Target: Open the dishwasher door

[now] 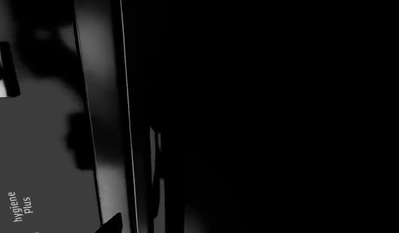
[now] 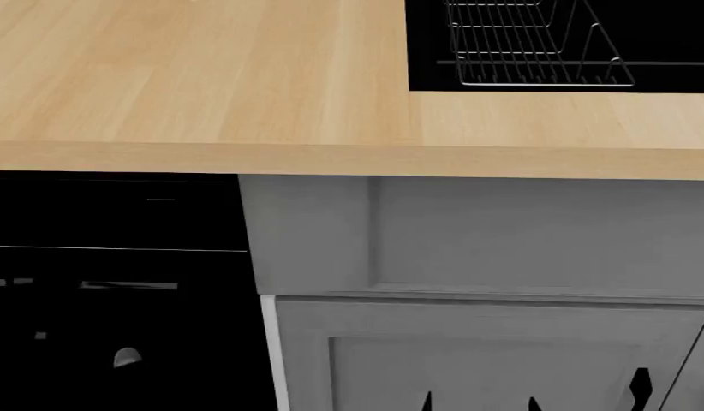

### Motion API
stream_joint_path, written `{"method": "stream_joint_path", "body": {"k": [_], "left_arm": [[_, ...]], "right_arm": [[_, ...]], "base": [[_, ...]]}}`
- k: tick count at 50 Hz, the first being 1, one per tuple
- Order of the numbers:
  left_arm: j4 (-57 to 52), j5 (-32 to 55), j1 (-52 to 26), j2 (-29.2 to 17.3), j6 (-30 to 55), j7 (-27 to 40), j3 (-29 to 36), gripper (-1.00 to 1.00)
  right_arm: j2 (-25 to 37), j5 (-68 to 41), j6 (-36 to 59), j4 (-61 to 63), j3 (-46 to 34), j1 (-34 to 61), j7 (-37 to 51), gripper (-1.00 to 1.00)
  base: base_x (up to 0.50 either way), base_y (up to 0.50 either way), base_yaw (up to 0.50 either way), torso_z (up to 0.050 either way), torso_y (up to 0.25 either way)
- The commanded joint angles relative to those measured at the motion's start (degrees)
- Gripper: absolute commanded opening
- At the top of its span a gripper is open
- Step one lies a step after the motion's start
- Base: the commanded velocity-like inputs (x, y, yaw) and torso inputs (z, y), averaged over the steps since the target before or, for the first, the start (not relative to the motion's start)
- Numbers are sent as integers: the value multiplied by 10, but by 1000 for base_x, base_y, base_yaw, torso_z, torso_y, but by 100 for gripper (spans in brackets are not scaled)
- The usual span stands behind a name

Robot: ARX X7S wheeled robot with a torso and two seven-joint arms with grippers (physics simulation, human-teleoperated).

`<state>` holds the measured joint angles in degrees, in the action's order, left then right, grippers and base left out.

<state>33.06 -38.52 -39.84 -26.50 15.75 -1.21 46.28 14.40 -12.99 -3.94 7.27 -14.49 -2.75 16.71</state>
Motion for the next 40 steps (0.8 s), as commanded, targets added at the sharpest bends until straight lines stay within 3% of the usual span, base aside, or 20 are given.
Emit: {"method": "stream_joint_path", "body": {"k": [1, 20, 25, 26, 40], "left_arm": [[117, -2, -56, 33, -40, 11, 21, 100], [343, -4, -151, 99, -124, 59, 51, 100], [344, -3, -151, 98, -127, 62, 51, 100], [329, -3, -144, 94, -127, 55, 51, -100], [277, -1, -119, 74, -116, 51, 47, -100]], "right_arm": [[3, -5, 1, 3, 2, 1, 5, 100], [6, -5, 10, 9, -6, 9, 10, 100], [8, -6, 12, 11, -7, 10, 11, 100], [8, -5, 13, 12, -8, 10, 11, 100], [9, -8, 6, 6, -9, 8, 13, 100]], "base": [[0, 0, 0, 0, 0], [0, 0, 0, 0, 0], [0, 0, 0, 0, 0], [0, 0, 0, 0, 0], [8, 0, -3, 0, 0]]}}
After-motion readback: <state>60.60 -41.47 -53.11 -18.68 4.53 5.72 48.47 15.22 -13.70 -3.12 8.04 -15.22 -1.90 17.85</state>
